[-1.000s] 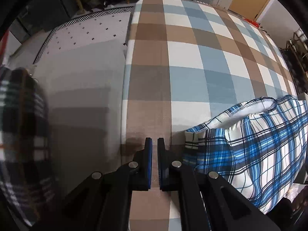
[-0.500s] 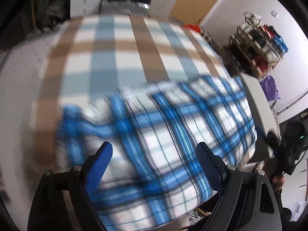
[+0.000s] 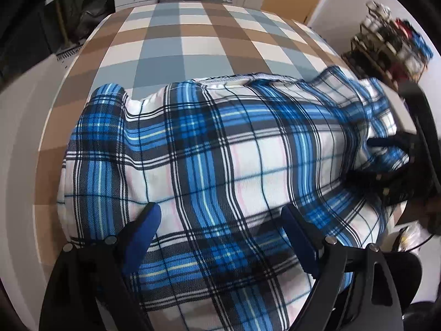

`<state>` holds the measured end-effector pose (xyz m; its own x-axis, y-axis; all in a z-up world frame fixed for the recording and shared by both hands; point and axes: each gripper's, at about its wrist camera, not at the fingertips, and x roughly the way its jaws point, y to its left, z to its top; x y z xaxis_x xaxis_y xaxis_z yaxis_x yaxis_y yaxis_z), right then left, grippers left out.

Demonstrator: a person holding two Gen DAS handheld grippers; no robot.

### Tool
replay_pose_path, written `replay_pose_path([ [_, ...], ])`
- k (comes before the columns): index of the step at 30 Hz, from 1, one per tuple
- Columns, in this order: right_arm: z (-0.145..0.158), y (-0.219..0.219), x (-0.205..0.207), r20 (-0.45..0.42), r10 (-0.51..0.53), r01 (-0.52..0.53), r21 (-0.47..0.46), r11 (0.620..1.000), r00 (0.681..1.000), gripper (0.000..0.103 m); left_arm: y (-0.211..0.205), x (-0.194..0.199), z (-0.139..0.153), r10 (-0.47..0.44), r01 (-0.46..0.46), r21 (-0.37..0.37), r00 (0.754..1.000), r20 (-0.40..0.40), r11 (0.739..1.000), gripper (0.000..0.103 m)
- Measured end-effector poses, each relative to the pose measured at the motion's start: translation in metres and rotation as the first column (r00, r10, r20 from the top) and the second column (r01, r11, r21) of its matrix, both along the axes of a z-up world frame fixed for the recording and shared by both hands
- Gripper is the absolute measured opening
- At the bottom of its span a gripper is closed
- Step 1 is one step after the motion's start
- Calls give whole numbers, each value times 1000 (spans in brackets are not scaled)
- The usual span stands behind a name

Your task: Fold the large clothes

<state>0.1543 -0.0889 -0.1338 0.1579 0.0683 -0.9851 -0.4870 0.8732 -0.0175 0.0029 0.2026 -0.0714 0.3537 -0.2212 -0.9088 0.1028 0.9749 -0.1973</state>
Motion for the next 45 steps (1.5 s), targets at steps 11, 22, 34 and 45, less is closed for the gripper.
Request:
replay_pose_path([
  [11,42,28,-67,25,178,-177,-45,983,984,102,-37,-29,1,-167,152,-169,983,-80,974,86],
  [22,23,3,-74,29,111,-111,4,994,993,103,-13,-35,-3,-133,127,-196,991,-20,972,86],
  [34,15,-103,-34,-27,-197,198,30,980,980,103,35,-32,-11,18,-28,-299,999,-36,954,86],
  [45,75,-85,-3,29,-180,179,55,982,983,103,-13,-18,44,-112,114,-326,993,25,939,87],
])
